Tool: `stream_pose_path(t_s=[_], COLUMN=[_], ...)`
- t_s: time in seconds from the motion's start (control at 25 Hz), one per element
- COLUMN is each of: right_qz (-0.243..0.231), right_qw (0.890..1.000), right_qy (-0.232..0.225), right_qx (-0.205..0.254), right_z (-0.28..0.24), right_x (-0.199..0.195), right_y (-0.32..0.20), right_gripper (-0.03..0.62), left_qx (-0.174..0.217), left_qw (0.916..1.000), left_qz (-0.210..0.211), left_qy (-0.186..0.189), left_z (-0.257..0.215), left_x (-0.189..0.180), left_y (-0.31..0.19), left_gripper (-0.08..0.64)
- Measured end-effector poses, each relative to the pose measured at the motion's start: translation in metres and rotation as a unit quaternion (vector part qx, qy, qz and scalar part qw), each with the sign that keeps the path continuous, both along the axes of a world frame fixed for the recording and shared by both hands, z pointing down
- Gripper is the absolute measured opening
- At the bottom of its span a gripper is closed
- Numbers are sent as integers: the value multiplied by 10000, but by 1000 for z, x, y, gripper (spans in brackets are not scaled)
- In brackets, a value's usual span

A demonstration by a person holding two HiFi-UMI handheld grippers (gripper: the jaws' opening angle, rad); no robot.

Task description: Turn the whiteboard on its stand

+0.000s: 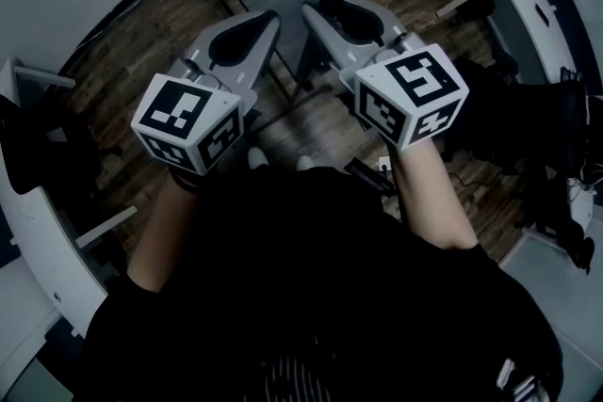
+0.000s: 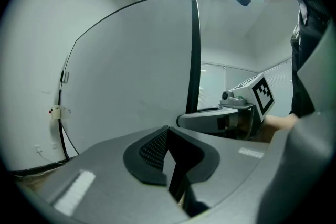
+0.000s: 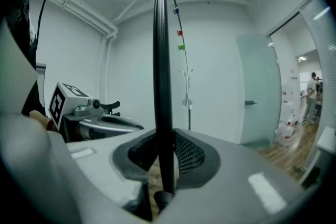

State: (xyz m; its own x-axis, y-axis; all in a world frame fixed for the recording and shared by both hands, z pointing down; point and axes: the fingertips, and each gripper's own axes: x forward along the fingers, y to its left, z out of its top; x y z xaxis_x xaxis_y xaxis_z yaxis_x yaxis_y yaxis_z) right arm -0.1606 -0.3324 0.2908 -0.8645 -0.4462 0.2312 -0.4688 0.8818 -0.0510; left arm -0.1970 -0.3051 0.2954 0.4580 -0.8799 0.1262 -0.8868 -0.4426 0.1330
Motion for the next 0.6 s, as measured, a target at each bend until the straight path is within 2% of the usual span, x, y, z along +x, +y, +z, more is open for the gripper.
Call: stream_pose_path(t_s=[0.4, 0.6], right_qz=[-8, 71], right_qw=[10000, 9999], right_qy=[-52, -71], right_qx=[-2, -84], right_z=[0, -1], right_x=[10, 20], right_y=[-7, -18], right_gripper=[84, 83], left_qx=[44, -62], left_qw=[9996, 9996], left_qz=[-35, -70], left_qy=[-274, -274], left_z=[-11, -8], left_x=[5, 4], left_y=[-6, -6], left_gripper=[2, 2])
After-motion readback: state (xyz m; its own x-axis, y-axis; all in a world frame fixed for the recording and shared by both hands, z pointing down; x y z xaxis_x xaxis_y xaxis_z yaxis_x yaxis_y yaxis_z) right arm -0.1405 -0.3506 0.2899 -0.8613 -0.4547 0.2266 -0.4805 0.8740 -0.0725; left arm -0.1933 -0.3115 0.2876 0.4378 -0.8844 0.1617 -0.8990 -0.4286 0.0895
